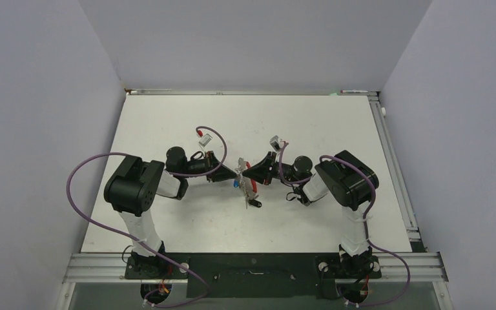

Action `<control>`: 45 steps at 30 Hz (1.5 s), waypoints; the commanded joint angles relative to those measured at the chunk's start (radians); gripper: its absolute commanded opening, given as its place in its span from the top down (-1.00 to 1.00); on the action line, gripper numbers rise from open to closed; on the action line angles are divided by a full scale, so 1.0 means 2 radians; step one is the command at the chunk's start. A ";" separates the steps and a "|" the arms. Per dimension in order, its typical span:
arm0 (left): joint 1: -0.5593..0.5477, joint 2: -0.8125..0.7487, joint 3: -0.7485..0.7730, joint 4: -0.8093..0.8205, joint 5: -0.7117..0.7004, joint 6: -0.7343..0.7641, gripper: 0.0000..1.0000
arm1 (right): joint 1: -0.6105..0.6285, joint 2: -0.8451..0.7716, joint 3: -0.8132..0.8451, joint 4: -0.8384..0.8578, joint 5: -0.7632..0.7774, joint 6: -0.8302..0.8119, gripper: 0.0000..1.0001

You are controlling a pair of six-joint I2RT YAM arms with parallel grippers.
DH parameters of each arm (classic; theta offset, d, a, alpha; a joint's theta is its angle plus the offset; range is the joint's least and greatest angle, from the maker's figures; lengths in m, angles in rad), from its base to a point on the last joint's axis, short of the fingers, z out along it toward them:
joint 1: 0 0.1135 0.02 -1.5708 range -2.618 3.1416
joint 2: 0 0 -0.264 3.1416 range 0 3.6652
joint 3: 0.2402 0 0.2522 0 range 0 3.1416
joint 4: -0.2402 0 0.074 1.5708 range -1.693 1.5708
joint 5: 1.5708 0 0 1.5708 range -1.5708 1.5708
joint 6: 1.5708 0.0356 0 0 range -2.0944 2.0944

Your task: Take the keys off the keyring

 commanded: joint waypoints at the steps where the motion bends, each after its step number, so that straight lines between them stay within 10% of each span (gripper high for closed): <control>1: 0.009 0.001 -0.004 0.051 0.011 -0.021 0.67 | -0.006 -0.007 0.012 0.151 -0.005 0.010 0.90; 5: 0.009 0.001 -0.004 0.046 0.010 -0.024 0.86 | -0.006 -0.007 0.014 0.151 -0.003 0.013 0.90; 9: 0.008 0.006 -0.001 0.043 0.006 -0.020 0.50 | -0.006 -0.005 0.016 0.150 -0.005 0.015 0.90; 19: -0.009 0.019 0.011 0.041 0.002 -0.010 0.33 | -0.004 -0.011 0.014 0.150 -0.008 0.017 0.90; 28: -0.001 0.025 0.011 0.045 -0.003 -0.035 0.97 | -0.002 -0.014 0.015 0.150 -0.013 0.020 0.90; 45: -0.016 0.064 0.030 0.015 -0.012 -0.062 1.00 | 0.019 -0.003 0.023 0.151 -0.011 0.025 0.90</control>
